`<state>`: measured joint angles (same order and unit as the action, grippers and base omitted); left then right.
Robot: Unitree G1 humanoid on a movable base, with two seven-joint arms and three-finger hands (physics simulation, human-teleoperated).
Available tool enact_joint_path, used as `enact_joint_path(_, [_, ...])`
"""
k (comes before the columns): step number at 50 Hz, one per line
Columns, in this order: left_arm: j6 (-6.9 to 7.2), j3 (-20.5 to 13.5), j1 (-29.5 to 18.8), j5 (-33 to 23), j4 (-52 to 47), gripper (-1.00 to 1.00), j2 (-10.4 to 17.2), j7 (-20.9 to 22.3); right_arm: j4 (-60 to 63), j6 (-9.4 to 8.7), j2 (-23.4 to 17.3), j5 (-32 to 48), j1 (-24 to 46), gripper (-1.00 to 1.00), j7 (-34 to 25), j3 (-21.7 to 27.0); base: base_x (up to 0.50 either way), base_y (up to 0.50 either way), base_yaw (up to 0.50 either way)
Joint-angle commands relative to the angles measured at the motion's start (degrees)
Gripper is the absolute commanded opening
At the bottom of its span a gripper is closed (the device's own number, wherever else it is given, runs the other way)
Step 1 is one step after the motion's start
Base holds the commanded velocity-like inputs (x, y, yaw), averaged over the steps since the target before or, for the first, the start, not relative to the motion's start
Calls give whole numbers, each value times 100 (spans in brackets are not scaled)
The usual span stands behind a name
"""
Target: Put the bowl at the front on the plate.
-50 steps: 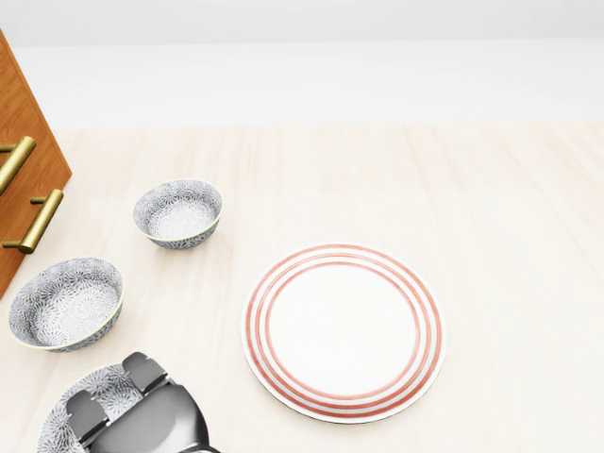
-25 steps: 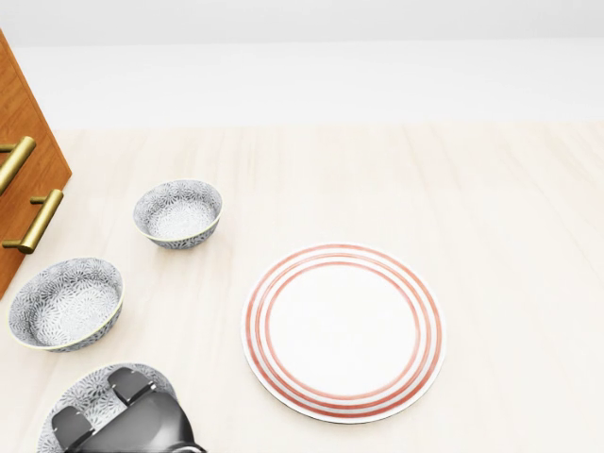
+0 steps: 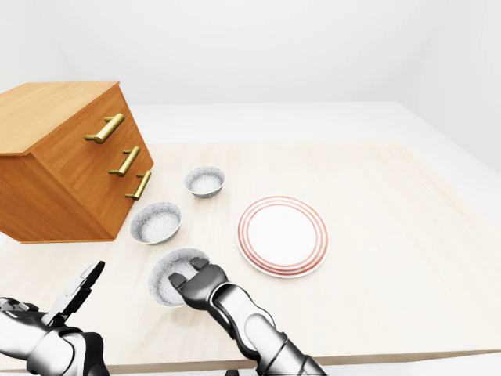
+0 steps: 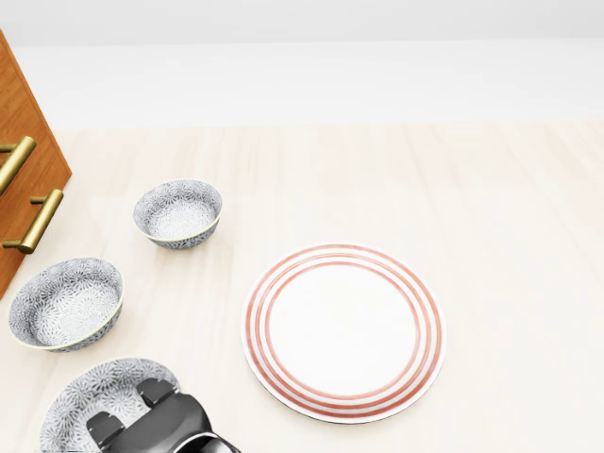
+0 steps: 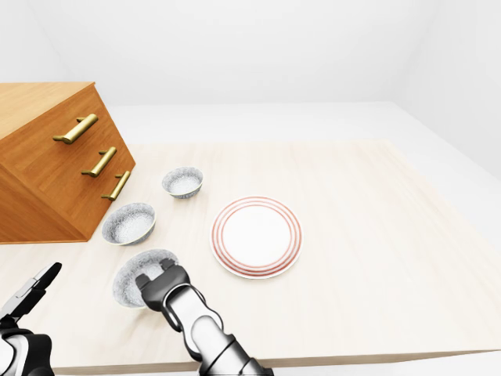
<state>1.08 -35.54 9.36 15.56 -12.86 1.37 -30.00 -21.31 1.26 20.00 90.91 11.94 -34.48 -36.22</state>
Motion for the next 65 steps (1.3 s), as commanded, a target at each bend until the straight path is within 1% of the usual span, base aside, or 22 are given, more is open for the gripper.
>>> enact_joint_path(1, [-8,4,-17,-9,29,100,-1,0,-872,214,0,-69,390,100,266,293,0,0,0])
enact_joint_path(3, [19,3,-6,2,-1,100,3,0,-1010,257,0,-75,435,100,342,349,0,0,0])
enact_joint_path(5, [-18,6,-14,3,42,100,7,0,-1187,302,0,-77,504,100,432,409,0,0,0])
enact_joint_path(8, [49,-6,12,23,-44,100,4,0,-1204,335,0,-53,497,100,428,436,0,0,0])
enact_joint_path(12, [-51,12,-27,4,91,100,14,0,-1210,299,0,-73,413,100,585,460,0,0,0])
enact_joint_path(13, [-6,8,0,19,19,100,12,0,-1157,341,0,-60,389,-100,635,405,0,0,0])
enact_joint_path(14, [-27,10,-4,13,34,100,7,0,-1032,251,0,76,385,-100,568,341,0,0,0])
enact_joint_path(16, [-54,13,-15,10,73,100,11,0,-997,297,0,47,373,-100,483,342,0,0,0])
enact_joint_path(17, [-17,9,-1,19,31,100,13,0,-878,289,0,64,362,-100,451,329,0,0,0])
enact_joint_path(22, [-79,27,-22,5,104,100,15,0,-570,235,0,134,317,-100,302,280,0,0,0])
enact_joint_path(25, [-42,22,-16,17,71,100,22,0,-421,197,0,174,308,-100,231,258,0,0,0])
enact_joint_path(31, [-33,11,-7,17,50,100,13,0,222,36,0,411,173,-100,-264,94,0,0,0])
enact_joint_path(33, [-38,16,-13,13,62,100,13,0,472,-72,0,551,115,-100,-500,32,0,0,0])
enact_joint_path(38, [-13,13,-12,11,42,100,15,0,823,-186,0,699,17,-100,-552,-55,0,0,0])
enact_joint_path(41, [-48,23,-18,0,74,100,10,0,1023,-212,0,754,-27,-100,-552,-89,0,0,0])
enact_joint_path(45, [8,12,14,9,-7,100,1,0,1413,-231,0,872,-54,-100,-552,-143,0,0,0])
enact_joint_path(48, [-62,22,-19,-8,87,100,9,0,1743,-243,0,978,-84,-100,-552,-163,0,0,0])
enact_joint_path(52, [-26,19,2,5,29,100,5,0,2187,-264,0,1113,-113,-100,-552,-177,0,0,0])
enact_joint_path(55, [27,-7,29,23,-57,100,-8,0,2254,-292,0,1148,-81,-100,-552,-116,0,0,0])
enact_joint_path(57, [-50,5,-17,0,58,100,-5,0,2309,-311,0,1183,-13,-100,-552,-35,0,0,0])
enact_joint_path(62, [42,-12,22,30,-66,100,-9,0,2539,-319,0,1253,98,-100,-552,145,0,0,0])
enact_joint_path(65, [-27,3,-13,11,37,100,-1,0,2604,-298,0,1197,124,-100,-552,284,0,0,0])
